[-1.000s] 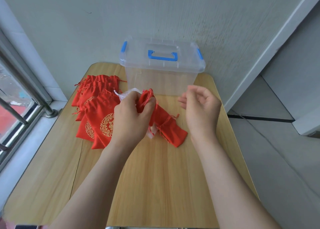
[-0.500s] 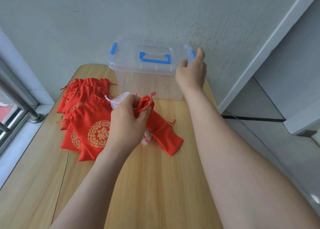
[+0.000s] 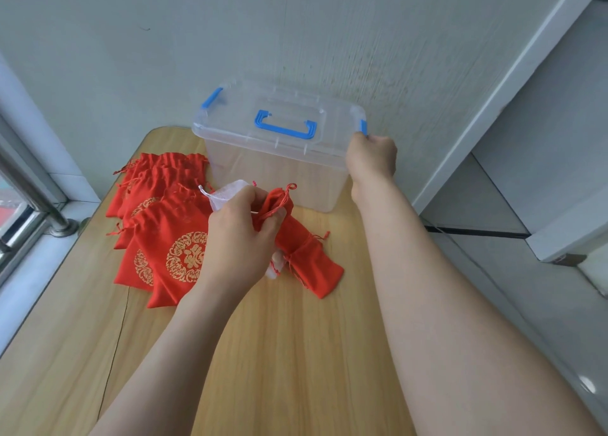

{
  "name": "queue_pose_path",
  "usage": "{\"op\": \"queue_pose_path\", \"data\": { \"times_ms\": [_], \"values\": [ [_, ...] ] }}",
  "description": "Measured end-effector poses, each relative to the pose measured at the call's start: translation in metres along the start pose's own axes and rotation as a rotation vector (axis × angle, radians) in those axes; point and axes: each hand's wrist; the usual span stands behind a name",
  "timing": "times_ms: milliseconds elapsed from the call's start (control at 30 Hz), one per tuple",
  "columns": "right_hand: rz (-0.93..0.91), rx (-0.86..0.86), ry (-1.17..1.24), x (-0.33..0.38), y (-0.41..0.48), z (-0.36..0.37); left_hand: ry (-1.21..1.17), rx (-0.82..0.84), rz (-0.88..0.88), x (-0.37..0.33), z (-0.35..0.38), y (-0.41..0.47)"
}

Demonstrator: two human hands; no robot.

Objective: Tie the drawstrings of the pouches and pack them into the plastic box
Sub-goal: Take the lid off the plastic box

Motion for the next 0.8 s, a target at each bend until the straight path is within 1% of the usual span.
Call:
{"op": "queue_pose_path", "data": {
  "times_ms": [133,233,367,433,467,500,533,567,600,667,800],
  "values": [
    [0.036,0.007,-0.015,0.005,-0.005,0.001,0.116,-0.058,0.068,0.009,0.0,0.002],
    [0.118,-0.08,-0.027,0.005,-0.004,-0.005,0.19,-0.091,0.065,0.013,-0.001,0.001],
    [0.132,-0.097,-0.077,0.005,-0.002,-0.009,0.14,-0.137,0.03,0.011,-0.001,0.003],
    [0.092,-0.146,-0.179,0.009,-0.004,-0.009,0.105,-0.16,-0.004,0.009,-0.002,0.003],
    [0.034,-0.189,-0.287,0.012,-0.01,-0.009,0.09,-0.161,-0.017,0.008,-0.004,0.003],
    [-0.069,-0.24,-0.433,0.015,-0.017,-0.008,0.075,-0.157,-0.031,0.007,-0.005,0.002],
    [-0.209,-0.283,-0.562,0.018,-0.024,-0.005,0.057,-0.153,-0.047,0.006,-0.006,0.002],
    [-0.358,-0.305,-0.644,0.019,-0.031,-0.002,0.04,-0.151,-0.065,0.005,-0.008,0.002],
    [-0.488,-0.289,-0.686,0.019,-0.037,0.003,0.016,-0.153,-0.085,0.005,-0.009,0.001],
    [-0.709,-0.191,-0.73,0.019,-0.047,0.02,-0.031,-0.173,-0.114,0.003,-0.012,0.001],
    [-1.055,0.088,-0.81,0.031,-0.072,0.065,-0.029,-0.256,-0.16,0.008,-0.017,0.006]
  ]
}}
Point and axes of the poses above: each hand's wrist, its own y-axis towards the middle knuckle, its own z-axis out of the palm, x = y × z
